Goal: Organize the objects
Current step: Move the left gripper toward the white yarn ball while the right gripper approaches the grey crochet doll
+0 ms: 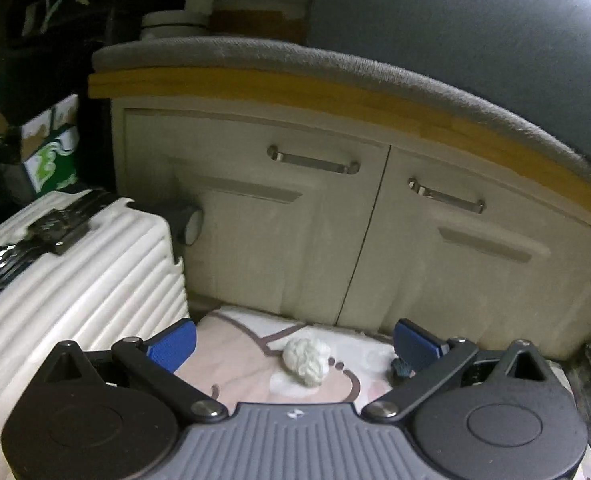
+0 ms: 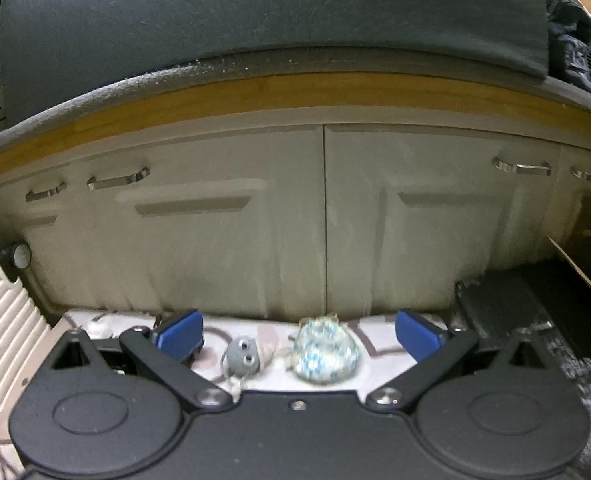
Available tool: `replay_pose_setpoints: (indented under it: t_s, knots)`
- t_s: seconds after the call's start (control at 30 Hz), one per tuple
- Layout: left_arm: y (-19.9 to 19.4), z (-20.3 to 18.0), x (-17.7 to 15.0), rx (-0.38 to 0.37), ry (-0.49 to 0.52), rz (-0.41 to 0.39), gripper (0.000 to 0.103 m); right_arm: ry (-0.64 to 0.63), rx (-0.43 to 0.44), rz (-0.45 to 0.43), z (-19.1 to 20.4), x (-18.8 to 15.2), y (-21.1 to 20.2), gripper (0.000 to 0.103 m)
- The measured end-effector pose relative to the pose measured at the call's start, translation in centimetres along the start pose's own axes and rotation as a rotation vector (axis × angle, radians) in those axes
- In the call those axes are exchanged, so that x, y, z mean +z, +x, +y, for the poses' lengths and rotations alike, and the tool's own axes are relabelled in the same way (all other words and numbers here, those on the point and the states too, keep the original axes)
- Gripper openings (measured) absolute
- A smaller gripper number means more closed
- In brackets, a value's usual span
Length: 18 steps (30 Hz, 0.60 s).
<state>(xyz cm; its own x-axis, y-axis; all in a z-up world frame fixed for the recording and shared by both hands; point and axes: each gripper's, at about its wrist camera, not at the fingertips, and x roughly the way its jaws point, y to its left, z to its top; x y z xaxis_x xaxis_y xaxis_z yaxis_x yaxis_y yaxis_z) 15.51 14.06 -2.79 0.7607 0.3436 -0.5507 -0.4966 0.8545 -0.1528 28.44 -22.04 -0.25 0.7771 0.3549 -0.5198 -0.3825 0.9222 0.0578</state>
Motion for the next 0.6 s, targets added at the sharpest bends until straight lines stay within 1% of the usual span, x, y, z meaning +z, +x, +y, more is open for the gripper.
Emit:
replay_pose_setpoints:
  t_s: [0.1,0.13,0.23,0.37,0.53,0.6]
  knots:
    - [2.9,-0.1,-0.1,-0.008,0.019,0.002,0.103,0.000,-0.005,-0.092,-0.1,-0.5,1.7,0.103]
    - [3.7,-0.1,-0.2,-0.007,0.030,0.003,0.103,-0.011,-0.013,-0.101,0.0,-0.6,2.6,0.103]
    - [6.4,-0.3,-0.9,0.001,0.066,0.011,0.103,-0.035,-0.012,-0.107,0.1,-0.9,5.1,0.103]
    - [10.1,-0.2,-2.2,0.009,0.100,0.027,0.103,-0.034,0.002,-0.101,0.5,-1.7,8.7,0.103]
    - [14.3,0.4,-4.1,0.012,0.097,0.050,0.103,-0.015,0.038,-0.075,1.0,-3.2,12.6,0.103]
    - [15.7,0.5,-4.9,0.019,0.097,0.061,0.103,-0.021,0.074,-0.063,1.1,-3.8,13.7,0.103]
